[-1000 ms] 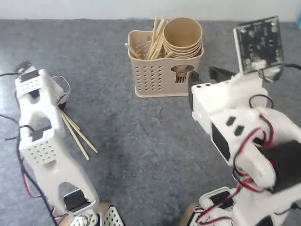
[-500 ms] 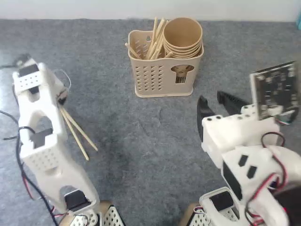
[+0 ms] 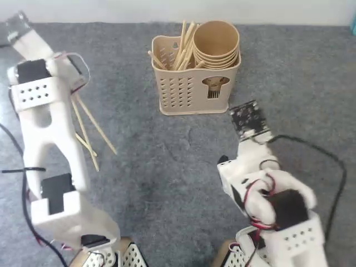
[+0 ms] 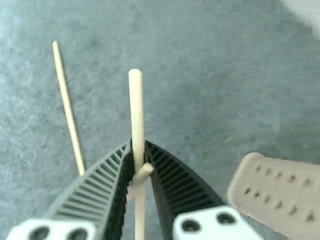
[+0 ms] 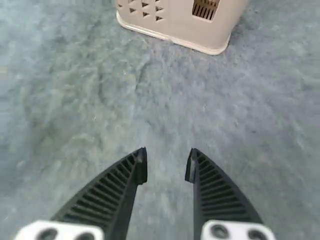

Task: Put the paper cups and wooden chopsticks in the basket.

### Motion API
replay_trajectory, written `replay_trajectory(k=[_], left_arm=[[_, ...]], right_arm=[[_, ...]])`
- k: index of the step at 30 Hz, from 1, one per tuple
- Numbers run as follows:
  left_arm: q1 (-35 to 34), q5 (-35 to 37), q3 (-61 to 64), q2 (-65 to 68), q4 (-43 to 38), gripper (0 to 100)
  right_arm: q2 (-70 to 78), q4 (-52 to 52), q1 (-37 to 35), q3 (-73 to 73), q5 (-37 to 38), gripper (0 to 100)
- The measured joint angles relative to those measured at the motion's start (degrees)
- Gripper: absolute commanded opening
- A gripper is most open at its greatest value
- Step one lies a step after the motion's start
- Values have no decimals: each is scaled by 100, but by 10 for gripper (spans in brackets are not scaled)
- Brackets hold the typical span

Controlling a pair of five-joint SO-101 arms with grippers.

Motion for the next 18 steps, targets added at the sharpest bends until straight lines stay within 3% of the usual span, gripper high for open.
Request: replay_trajectory(k=[8,18], left_arm=[[396,0,-1336,-273,0,11],[1064,18,-2796,-273,-369,11]], right_arm=[[-1644,-2936,-9,3657,35,139],[-3367,-2927,-18,4352,-158,139]])
